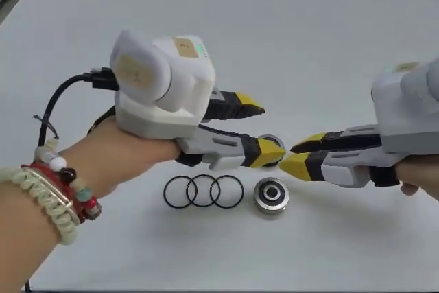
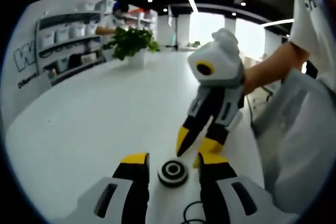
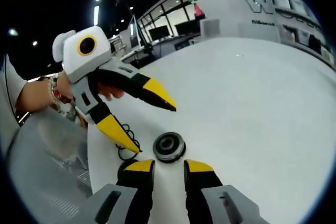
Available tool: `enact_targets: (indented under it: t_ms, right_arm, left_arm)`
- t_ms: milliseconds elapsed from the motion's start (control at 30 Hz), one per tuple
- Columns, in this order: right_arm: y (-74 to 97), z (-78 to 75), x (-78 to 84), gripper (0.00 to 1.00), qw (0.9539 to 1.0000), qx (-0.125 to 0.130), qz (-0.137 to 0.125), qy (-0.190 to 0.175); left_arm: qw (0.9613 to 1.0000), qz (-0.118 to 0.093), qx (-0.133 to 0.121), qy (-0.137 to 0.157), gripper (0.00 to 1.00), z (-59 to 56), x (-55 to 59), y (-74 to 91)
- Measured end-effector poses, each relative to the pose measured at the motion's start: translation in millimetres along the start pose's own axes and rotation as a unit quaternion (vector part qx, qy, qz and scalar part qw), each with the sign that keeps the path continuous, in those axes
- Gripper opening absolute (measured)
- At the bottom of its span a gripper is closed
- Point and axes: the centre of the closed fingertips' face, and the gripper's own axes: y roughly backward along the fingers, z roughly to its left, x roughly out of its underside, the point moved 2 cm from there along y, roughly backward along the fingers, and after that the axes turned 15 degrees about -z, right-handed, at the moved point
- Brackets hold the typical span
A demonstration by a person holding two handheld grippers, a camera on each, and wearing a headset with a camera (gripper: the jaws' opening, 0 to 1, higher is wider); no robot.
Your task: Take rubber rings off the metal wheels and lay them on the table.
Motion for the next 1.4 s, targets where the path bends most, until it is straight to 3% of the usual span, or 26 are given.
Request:
enact_targets:
  t_ms: [367,567,733,767,1033,1400]
  right_arm:
    - [-7.2,-0.5,0.2,0.20,0.9990,-0.001,-0.005,0.043]
    - [-10.7,-0.8,2.4,0.20,0.9978,-0.003,-0.001,0.067]
    - [-11.8,-1.9,3.5,0.20,0.9971,-0.005,-0.001,0.076]
    - [-11.7,-2.1,3.5,0.19,0.9965,-0.005,-0.001,0.083]
    - [-9.3,-1.8,4.3,0.12,0.9911,-0.012,0.012,0.132]
    - [-7.8,-0.4,4.3,0.11,0.9865,-0.011,0.024,0.162]
  left_arm:
    - [0.9998,0.020,-0.006,0.004,0.25,0.3,20.2,-4.1]
    - [0.9996,0.025,-0.007,0.007,0.20,-2.6,25.4,-4.9]
    - [0.9997,0.021,-0.012,0.005,0.15,-1.2,24.3,-2.9]
    - [0.9995,0.027,-0.014,0.009,0.15,-2.3,26.3,-1.5]
    - [0.9997,0.019,-0.014,0.004,0.14,-0.6,25.5,-5.2]
    - [0.9997,0.009,-0.023,0.006,0.14,1.1,26.7,-7.1]
